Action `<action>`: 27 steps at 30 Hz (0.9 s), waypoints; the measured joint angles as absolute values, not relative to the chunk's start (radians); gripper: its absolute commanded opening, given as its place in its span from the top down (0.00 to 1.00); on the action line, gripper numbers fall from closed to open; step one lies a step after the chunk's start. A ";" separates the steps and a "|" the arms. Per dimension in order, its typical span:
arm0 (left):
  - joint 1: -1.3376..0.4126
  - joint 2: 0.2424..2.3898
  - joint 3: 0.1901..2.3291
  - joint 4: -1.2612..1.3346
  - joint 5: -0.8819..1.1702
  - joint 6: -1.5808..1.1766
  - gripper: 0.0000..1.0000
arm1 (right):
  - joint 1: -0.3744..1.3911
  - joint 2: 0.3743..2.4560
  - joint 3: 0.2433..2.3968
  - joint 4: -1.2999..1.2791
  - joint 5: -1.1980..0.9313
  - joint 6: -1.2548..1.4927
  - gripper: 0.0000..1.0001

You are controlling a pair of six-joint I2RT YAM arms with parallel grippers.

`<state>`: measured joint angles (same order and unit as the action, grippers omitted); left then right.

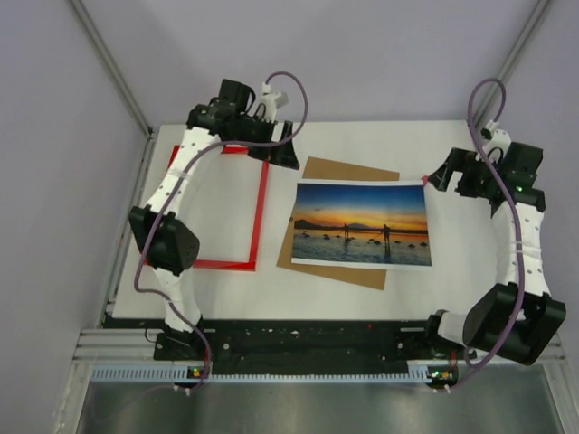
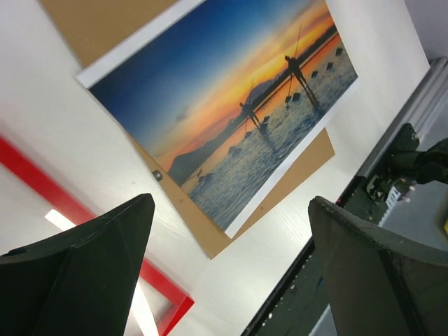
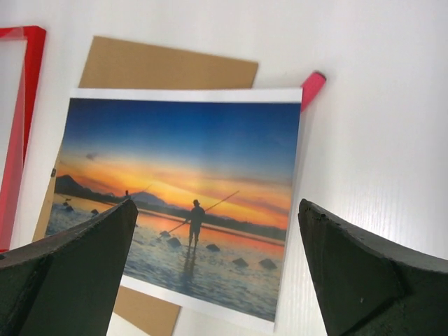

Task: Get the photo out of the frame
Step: Reset both arms

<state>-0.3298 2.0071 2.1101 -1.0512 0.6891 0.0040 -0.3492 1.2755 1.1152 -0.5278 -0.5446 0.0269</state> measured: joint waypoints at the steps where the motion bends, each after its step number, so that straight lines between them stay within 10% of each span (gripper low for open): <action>1: -0.328 1.967 2.110 -1.052 0.670 0.008 0.02 | -0.350 1.263 1.132 -0.531 -0.551 0.015 0.01; 13: -0.185 1.200 1.630 -0.785 0.330 0.029 0.02 | -0.350 1.155 1.277 -0.519 -0.622 -0.105 0.01; 27: -0.157 0.962 1.305 -0.620 0.124 0.097 0.02 | -0.350 0.778 1.063 -0.267 -0.515 -0.104 0.01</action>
